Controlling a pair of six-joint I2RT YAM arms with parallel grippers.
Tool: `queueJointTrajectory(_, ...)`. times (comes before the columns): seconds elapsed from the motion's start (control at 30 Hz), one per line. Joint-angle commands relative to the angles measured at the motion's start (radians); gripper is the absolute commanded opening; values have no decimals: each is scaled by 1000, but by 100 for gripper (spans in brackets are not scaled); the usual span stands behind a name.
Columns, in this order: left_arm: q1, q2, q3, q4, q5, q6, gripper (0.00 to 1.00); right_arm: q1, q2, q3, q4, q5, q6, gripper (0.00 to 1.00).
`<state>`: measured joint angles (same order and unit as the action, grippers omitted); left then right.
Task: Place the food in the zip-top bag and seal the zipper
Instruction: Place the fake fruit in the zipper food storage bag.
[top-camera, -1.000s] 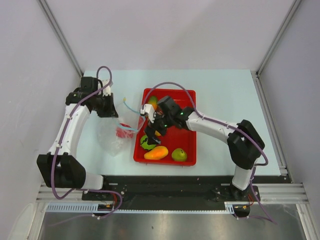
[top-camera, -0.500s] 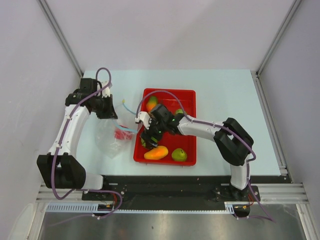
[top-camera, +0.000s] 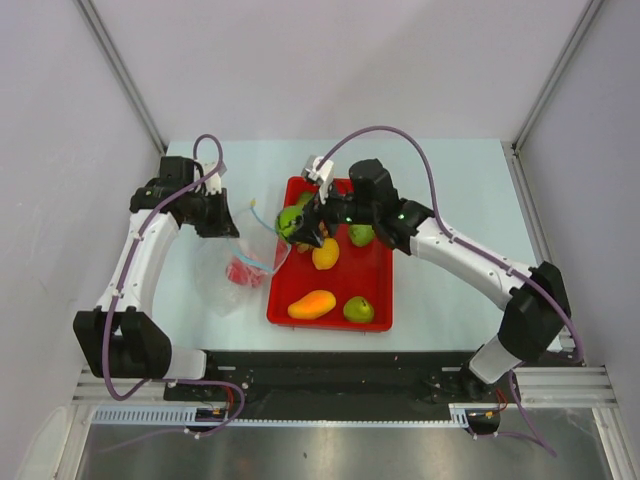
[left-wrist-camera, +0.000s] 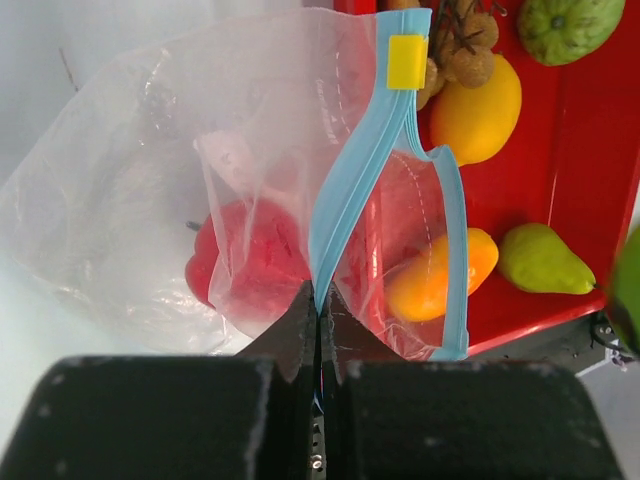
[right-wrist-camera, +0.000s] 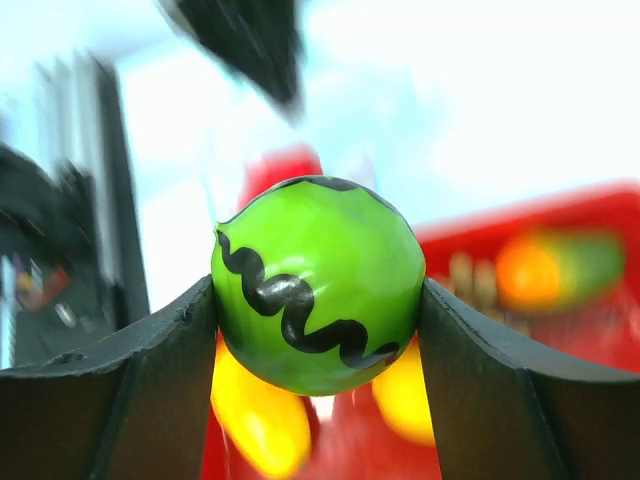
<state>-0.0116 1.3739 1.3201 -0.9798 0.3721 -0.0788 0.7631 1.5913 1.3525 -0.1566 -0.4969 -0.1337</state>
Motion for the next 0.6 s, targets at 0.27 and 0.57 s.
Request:
queueJointTrajectory(0.27, 5, -64, 13, 9, 151, 4, 0, 125, 234, 187, 163, -17, 5, 39)
queueJointTrajectory(0.57, 5, -78, -4, 13, 174, -4, 1, 111, 291, 363, -57, 34, -37, 98)
